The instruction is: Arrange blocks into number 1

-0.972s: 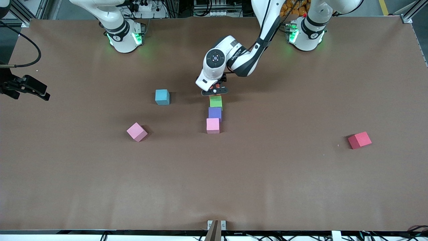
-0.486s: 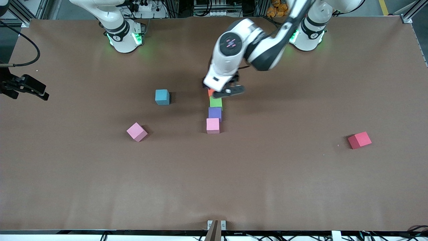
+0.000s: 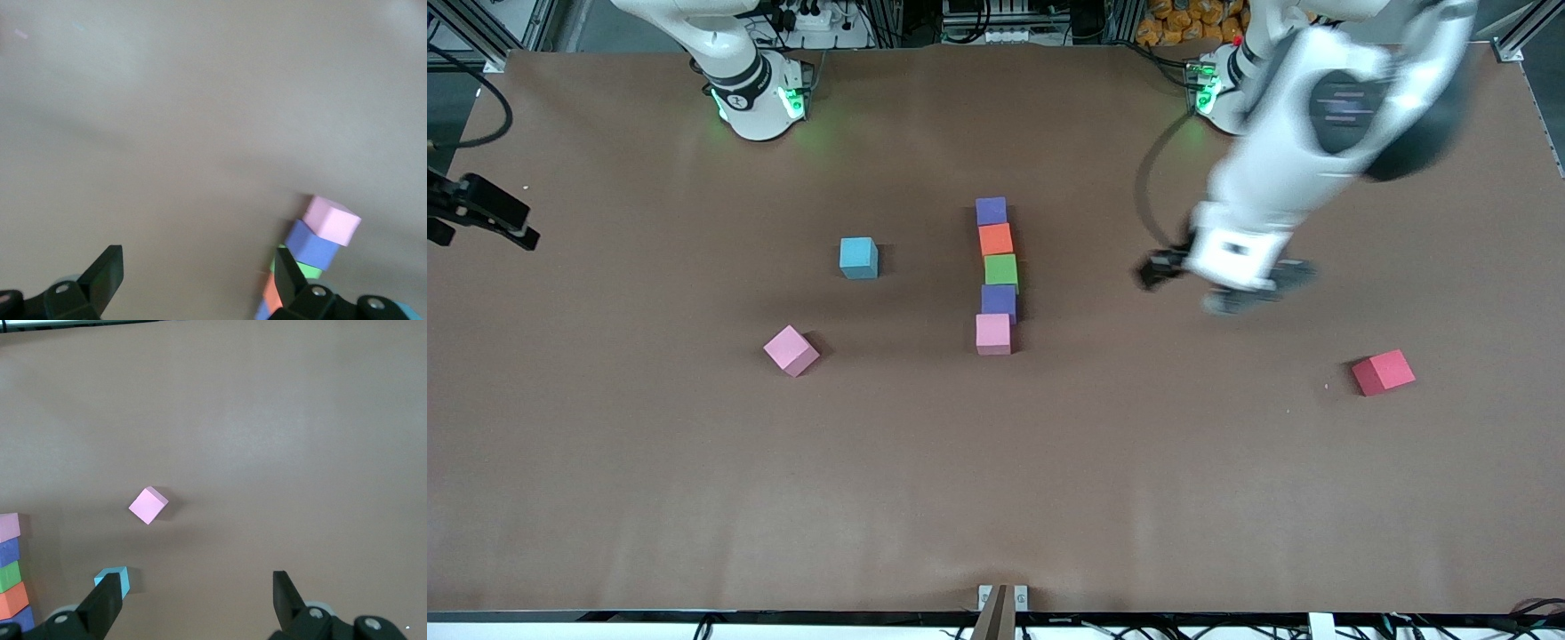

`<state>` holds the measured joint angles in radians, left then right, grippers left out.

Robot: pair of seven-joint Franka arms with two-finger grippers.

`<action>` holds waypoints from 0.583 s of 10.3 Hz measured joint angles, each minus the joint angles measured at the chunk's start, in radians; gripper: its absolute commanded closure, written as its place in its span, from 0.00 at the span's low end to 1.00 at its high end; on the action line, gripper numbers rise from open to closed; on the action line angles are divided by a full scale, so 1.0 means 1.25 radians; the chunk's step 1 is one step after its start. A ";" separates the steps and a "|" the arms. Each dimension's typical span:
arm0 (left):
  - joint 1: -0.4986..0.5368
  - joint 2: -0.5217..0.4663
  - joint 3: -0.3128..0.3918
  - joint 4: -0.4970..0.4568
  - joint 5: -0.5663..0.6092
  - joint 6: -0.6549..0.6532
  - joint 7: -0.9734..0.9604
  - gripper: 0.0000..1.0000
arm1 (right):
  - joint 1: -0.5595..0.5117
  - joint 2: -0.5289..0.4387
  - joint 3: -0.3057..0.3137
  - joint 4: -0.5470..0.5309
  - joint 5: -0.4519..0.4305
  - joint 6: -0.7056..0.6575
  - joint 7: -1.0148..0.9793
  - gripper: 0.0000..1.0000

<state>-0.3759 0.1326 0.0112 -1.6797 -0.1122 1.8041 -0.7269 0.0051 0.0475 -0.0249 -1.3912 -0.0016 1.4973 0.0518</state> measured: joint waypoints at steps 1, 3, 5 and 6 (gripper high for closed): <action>0.050 -0.017 -0.002 0.010 0.011 -0.038 0.031 0.00 | -0.001 -0.002 0.000 0.003 0.000 -0.017 0.000 0.00; 0.108 -0.046 -0.007 0.020 0.064 -0.084 0.054 0.00 | -0.002 -0.003 -0.001 0.004 0.000 -0.055 -0.007 0.00; 0.193 -0.066 -0.022 0.028 0.079 -0.137 0.193 0.00 | -0.004 -0.006 -0.003 0.005 -0.004 -0.069 -0.053 0.00; 0.228 -0.074 -0.021 0.031 0.079 -0.153 0.280 0.00 | -0.006 -0.008 -0.003 0.005 -0.006 -0.083 -0.064 0.00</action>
<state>-0.0914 0.0406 -0.0156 -1.6411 -0.0130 1.6133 -0.3766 -0.0027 0.0380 -0.0292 -1.3852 -0.0094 1.3939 -0.0278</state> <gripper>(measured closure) 0.000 0.000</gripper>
